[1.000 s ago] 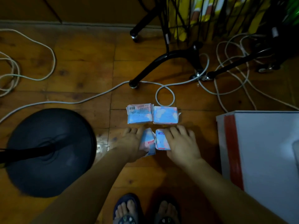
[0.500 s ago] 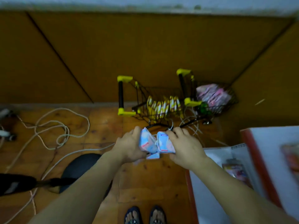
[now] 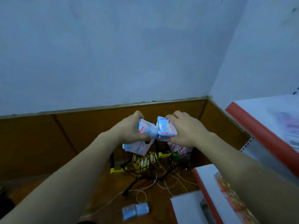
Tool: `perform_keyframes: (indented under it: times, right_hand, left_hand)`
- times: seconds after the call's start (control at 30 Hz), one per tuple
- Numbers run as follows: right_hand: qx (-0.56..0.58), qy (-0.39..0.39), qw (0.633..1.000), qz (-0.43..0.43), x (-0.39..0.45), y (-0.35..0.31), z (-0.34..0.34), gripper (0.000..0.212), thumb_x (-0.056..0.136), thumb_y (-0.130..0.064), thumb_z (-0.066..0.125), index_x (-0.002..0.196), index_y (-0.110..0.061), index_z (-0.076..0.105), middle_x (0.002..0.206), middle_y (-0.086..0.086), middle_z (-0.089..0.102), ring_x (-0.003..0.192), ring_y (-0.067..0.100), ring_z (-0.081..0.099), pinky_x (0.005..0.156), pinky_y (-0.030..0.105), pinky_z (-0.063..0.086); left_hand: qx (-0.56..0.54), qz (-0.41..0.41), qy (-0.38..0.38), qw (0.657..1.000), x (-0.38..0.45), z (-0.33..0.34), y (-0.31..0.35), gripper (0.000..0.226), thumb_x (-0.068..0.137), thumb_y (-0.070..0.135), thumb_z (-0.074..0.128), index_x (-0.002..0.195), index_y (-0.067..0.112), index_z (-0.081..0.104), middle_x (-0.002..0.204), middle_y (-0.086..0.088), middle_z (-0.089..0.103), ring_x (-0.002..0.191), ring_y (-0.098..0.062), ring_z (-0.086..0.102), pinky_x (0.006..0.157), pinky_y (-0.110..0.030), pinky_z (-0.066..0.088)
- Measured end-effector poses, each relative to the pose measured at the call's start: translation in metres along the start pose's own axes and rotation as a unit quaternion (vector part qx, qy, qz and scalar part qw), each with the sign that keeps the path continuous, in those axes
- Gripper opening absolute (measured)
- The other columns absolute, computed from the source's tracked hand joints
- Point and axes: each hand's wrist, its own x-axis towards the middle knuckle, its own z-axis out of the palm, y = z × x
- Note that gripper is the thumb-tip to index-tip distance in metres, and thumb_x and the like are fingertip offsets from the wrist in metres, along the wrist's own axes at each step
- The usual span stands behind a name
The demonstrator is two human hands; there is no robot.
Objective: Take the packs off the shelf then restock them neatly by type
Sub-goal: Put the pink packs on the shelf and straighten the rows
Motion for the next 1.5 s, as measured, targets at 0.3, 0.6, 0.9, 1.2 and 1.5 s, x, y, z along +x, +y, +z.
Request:
perform_keyframes:
  times: [0.3,0.6,0.9,1.2,1.5]
  right_hand:
    - [-0.034,0.067,0.992,0.105,-0.079,0.013,-0.115,0.088,0.070,-0.081,0.062,0.139,-0.030,0.042,0.121,-0.001,0.050,0.114,0.023,0.051,0.084,0.037,0.048]
    - [-0.078,0.082,0.963,0.245,-0.221,0.004,-0.178,0.087,0.078,-0.066,0.066,0.148,-0.027,0.034,0.128,0.001,0.046,0.117,0.023,0.049,0.086,0.036,0.044]
    - [-0.110,0.085,0.887,0.441,-0.455,-0.002,-0.193,0.088,0.077,-0.061,0.068,0.150,-0.027,0.032,0.128,0.001,0.046,0.115,0.024,0.050,0.086,0.036,0.048]
    - [-0.112,0.062,0.800,0.586,-0.716,-0.055,-0.195,0.085,0.080,-0.060,0.068,0.150,-0.027,0.032,0.129,0.001,0.046,0.114,0.022,0.050,0.086,0.036,0.049]
    - [-0.092,0.038,0.717,0.690,-0.912,-0.094,-0.180,0.085,0.080,-0.060,0.066,0.151,-0.027,0.031,0.137,0.002,0.045,0.125,0.025,0.047,0.095,0.039,0.047]
  left_hand:
    - [0.051,0.169,0.074,0.982,-0.009,-0.072,0.110,0.064,0.075,0.055,0.079,0.116,0.022,0.042,0.104,0.000,0.058,0.089,-0.021,0.057,0.069,-0.033,0.044]
    - [0.097,0.330,-0.004,0.939,-0.042,-0.089,0.238,0.100,0.074,0.054,0.081,0.151,0.021,0.025,0.137,-0.007,0.054,0.108,-0.023,0.057,0.085,-0.031,0.045]
    - [0.135,0.530,-0.046,0.836,-0.146,-0.001,0.407,0.107,0.082,0.062,0.068,0.159,0.017,0.008,0.159,-0.009,0.029,0.141,-0.029,0.036,0.113,-0.043,0.035]
    - [0.142,0.662,-0.096,0.730,-0.330,0.109,0.568,0.107,0.088,0.060,0.063,0.159,0.016,-0.004,0.160,-0.010,0.025,0.141,-0.030,0.032,0.113,-0.047,0.034]
    - [0.184,0.718,-0.140,0.656,-0.483,0.205,0.672,0.108,0.085,0.060,0.066,0.159,0.018,-0.001,0.157,-0.007,0.031,0.136,-0.028,0.038,0.109,-0.044,0.038]
